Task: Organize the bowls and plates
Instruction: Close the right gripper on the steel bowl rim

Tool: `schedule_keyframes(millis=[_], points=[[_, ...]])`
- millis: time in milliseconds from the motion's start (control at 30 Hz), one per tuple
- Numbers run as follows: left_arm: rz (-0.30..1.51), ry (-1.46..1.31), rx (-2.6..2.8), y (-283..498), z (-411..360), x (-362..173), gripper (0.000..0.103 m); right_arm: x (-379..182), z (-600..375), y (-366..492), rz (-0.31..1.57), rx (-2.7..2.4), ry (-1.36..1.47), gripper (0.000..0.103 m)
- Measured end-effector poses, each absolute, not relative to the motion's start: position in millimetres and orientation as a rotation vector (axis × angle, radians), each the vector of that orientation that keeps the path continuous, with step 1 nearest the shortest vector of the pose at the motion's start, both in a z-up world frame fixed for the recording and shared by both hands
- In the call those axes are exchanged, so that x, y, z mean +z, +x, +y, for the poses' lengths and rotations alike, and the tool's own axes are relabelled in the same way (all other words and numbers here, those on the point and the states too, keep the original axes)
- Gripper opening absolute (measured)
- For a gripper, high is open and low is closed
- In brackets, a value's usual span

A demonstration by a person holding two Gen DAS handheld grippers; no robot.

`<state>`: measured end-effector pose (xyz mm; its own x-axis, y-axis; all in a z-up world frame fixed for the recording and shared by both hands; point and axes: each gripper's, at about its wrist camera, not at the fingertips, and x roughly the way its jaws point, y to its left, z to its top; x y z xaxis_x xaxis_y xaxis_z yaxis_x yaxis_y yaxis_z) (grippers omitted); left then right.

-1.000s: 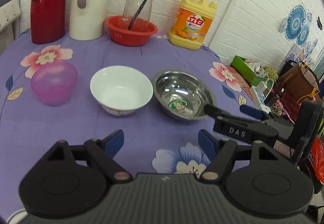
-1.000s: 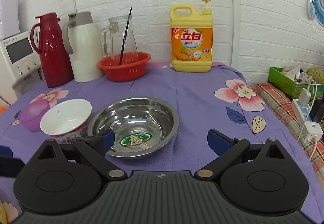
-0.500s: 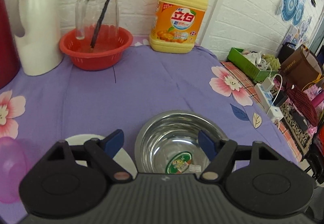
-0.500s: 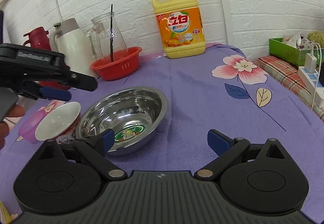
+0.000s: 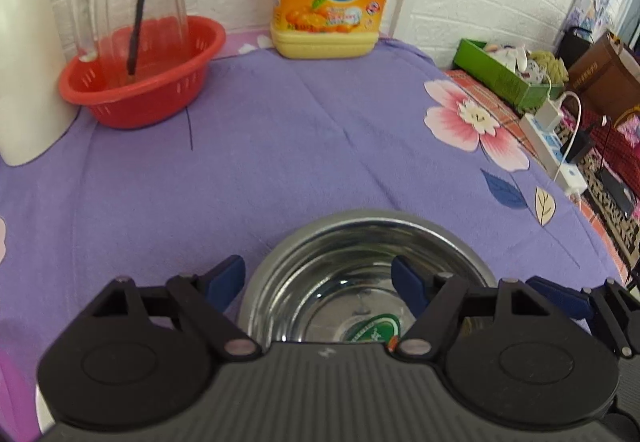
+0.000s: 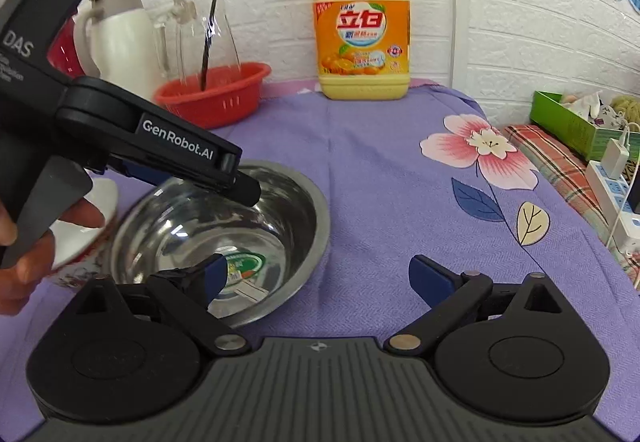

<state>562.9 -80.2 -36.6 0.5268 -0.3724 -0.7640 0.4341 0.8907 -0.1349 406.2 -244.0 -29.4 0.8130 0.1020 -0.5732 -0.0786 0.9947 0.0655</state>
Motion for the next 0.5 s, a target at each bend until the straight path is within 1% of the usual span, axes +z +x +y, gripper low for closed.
schedule_keyframes(millis=[200,367,500], points=[[0.944,0.119,-0.544,558.3,-94.4,-41.9,0.074,-28.7,-245.1,401.4,0.651,0.093,0.006,0.103],[0.965,0.144,-0.579,550.2,-103.7,-45.6,0.074,-24.1,-250.0,389.5,0.673,0.15,0.07,0.103],[0.952,0.191,-0.612,537.9,-110.9,-45.8,0.074,-27.4,-251.7,382.8,0.656,0.158,0.105,0.103]])
